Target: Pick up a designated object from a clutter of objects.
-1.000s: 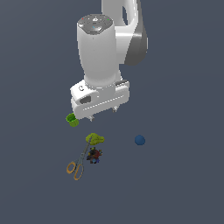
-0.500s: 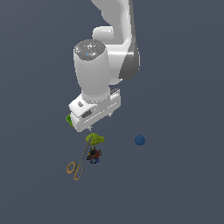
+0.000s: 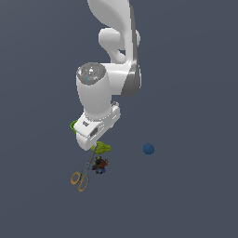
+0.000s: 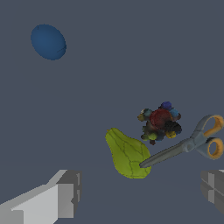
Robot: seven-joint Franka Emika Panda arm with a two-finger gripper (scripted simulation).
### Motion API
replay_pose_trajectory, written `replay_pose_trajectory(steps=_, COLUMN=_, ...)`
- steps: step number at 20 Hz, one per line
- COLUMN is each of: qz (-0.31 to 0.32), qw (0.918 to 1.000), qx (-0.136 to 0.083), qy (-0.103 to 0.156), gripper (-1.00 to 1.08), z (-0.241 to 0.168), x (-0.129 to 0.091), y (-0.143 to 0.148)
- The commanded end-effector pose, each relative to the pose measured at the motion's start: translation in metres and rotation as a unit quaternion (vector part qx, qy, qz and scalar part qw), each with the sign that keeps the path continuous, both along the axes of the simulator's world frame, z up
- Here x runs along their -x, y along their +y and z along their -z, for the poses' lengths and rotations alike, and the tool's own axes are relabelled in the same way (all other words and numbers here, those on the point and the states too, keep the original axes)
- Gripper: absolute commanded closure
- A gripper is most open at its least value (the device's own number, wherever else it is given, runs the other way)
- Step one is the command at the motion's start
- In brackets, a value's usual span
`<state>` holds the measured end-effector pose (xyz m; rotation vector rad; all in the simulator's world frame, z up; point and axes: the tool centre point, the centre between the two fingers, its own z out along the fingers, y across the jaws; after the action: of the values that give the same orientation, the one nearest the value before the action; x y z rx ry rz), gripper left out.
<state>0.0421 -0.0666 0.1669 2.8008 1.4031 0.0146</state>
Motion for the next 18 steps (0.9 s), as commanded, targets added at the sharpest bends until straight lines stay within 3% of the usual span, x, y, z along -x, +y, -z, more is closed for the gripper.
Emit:
replay_pose_trajectory(steps=1, qz=-0.03, qw=0.9996, qx=0.0, qy=0.001, gripper=-0.92, z=0.011, x=0.0, y=-0.004)
replay_pose_trajectory(steps=18, qz=-0.179, qw=0.9839, qx=-0.001, qy=0.006, gripper=-0.92, z=0.069, x=0.005, y=-0.024)
